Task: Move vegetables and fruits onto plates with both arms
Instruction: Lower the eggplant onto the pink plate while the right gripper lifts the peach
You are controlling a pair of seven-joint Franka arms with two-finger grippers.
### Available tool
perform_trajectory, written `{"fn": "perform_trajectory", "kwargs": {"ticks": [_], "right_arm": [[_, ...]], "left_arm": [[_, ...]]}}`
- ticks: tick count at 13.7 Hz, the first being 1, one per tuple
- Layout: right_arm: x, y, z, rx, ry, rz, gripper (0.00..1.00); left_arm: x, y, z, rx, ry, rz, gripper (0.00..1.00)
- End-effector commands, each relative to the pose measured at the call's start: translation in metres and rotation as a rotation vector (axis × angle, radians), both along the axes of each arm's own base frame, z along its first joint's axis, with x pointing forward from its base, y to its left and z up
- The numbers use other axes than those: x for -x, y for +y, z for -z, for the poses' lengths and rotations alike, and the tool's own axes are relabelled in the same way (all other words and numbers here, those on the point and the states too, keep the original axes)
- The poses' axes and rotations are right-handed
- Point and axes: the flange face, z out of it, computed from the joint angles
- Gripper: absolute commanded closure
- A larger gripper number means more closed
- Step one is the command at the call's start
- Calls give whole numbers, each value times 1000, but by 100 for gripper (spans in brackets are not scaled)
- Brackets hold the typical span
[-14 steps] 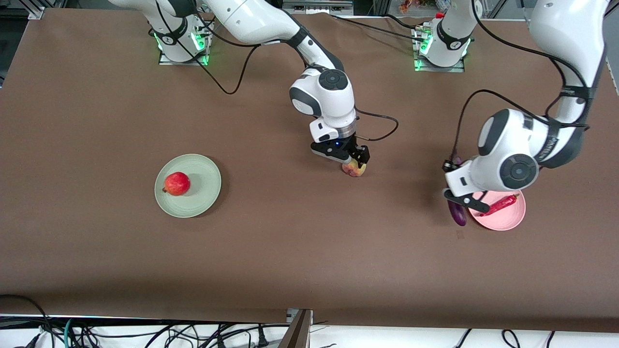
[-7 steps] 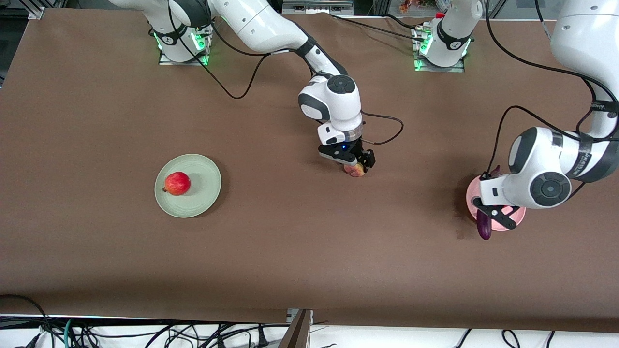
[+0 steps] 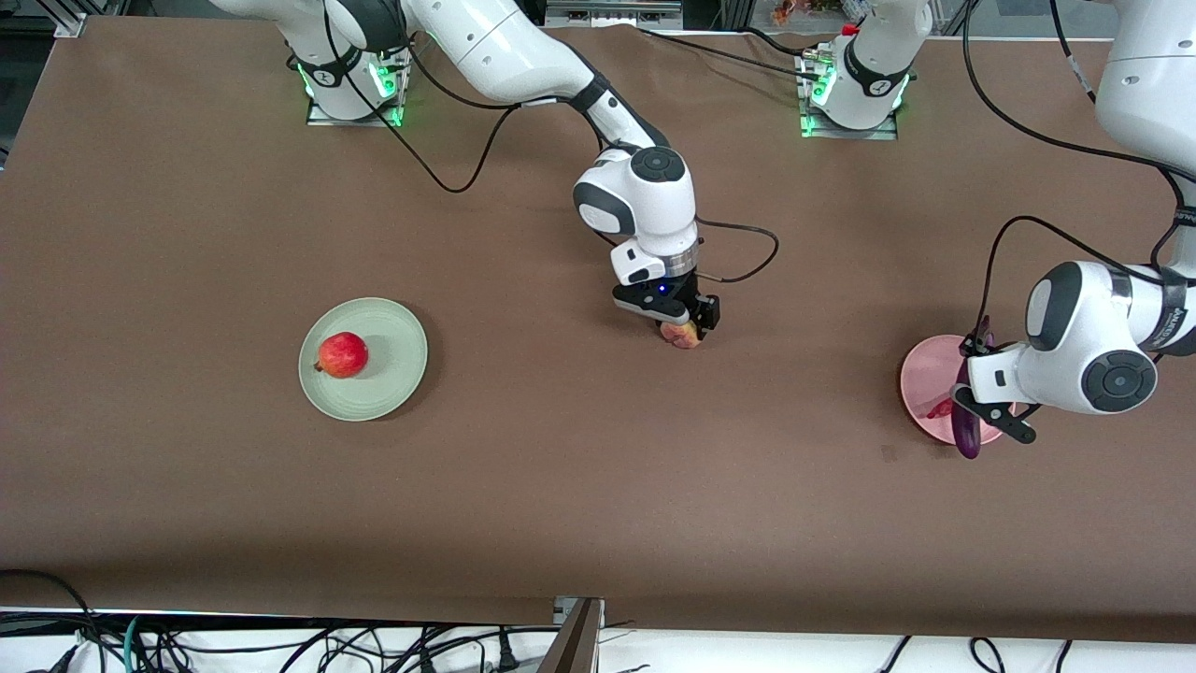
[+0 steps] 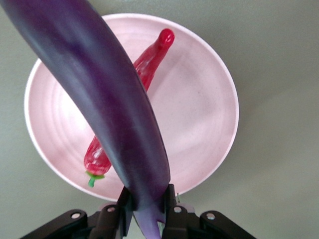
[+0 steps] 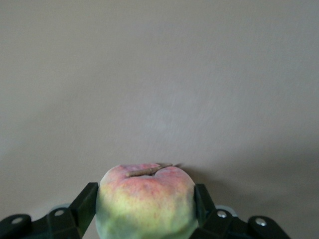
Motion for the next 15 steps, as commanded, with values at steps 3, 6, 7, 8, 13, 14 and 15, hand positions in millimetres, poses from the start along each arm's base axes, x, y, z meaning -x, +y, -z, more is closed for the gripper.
{"fn": "perform_trajectory", "kwargs": {"ticks": [3,6,7,8,13,14,15], "right_arm": [[-46,-42,-70,108,57,-128,73],[-66,-85,-95,228,126,-299,73],[-76,-106,-102,248,136,-335,73],[-83,-126,-111,262,143,-373,73],[-134,-281,-146,346,244,-671,73],[-136,-305,-143,356,262,-730,73],[-135,-333,-133,362,287,-771,73]], "left_arm": [[-6,3,7,57,-1,-29,0],[-9,-1,-1,57,-9,-18,0],[-13,-5,-10,55,-23,-15,0],[-19,-13,-32,57,-45,-6,0],[-29,-64,-163,134,-132,-23,0],[-27,-68,-185,183,-115,-59,0],[-26,-69,-215,203,-114,-93,0]]}}
